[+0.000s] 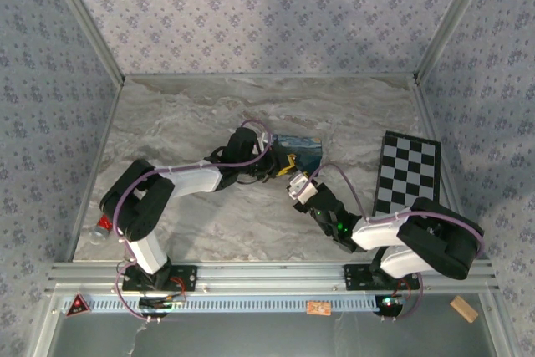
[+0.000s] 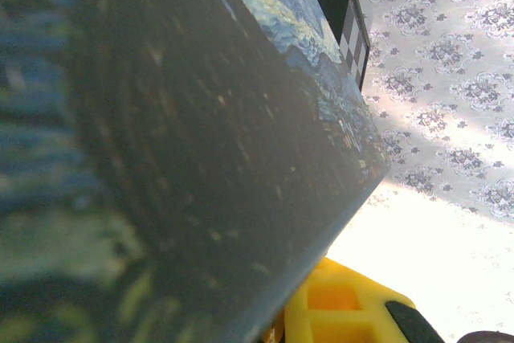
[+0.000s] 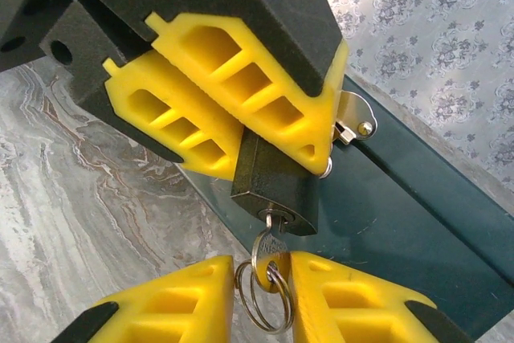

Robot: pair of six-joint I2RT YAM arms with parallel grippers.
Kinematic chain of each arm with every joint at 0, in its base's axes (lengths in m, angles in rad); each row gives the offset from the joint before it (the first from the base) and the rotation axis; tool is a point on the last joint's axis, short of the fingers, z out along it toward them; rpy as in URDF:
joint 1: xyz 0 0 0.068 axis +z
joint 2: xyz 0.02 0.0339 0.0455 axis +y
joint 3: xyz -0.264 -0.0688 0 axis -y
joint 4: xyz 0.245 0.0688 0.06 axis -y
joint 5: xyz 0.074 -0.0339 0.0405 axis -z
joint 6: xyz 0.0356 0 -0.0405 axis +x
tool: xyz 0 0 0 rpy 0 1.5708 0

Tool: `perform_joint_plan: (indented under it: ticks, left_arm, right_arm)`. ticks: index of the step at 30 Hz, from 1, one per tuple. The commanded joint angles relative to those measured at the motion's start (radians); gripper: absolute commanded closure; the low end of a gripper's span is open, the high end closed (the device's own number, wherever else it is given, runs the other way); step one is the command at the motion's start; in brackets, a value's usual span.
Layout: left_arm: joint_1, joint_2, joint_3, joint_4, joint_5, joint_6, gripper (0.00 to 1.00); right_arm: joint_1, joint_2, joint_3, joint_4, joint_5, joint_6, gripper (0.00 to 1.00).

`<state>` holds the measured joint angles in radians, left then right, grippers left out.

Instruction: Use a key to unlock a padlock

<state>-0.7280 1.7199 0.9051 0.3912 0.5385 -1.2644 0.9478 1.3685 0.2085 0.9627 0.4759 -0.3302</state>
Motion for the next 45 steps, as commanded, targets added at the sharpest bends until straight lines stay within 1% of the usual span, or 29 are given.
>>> perform_joint_plan:
  ticks: [1,7,14,22,31,36,45]
  left_arm:
    - [0.009,-0.025,-0.004,0.022,0.012,0.003,1.00]
    - [0.009,-0.026,-0.010,0.032,0.008,0.000,1.00]
    - [0.008,-0.032,-0.012,0.033,0.008,0.001,1.00]
    - [0.008,-0.039,-0.023,0.034,0.006,0.005,1.00]
    - [0.009,-0.020,-0.026,0.046,-0.002,0.007,1.00]
    - [0.009,-0.016,-0.033,0.050,-0.006,0.007,1.00]
    - [0.009,-0.013,-0.040,0.047,-0.008,0.012,1.00]
  right_arm:
    - [0.002,-0.022,0.026,0.020,-0.002,0.017,0.76]
    - [0.000,-0.037,0.031,0.002,-0.008,0.026,0.77]
    - [-0.002,-0.015,0.048,-0.005,0.002,0.038,0.79]
    - [-0.009,-0.004,0.064,-0.016,0.031,0.090,0.86]
    - [-0.005,-0.038,0.092,-0.108,0.045,0.280,0.89]
    - [-0.008,-0.027,0.109,-0.145,0.060,0.376,0.89]
    - [-0.011,0.002,0.126,-0.151,0.056,0.490,0.91]
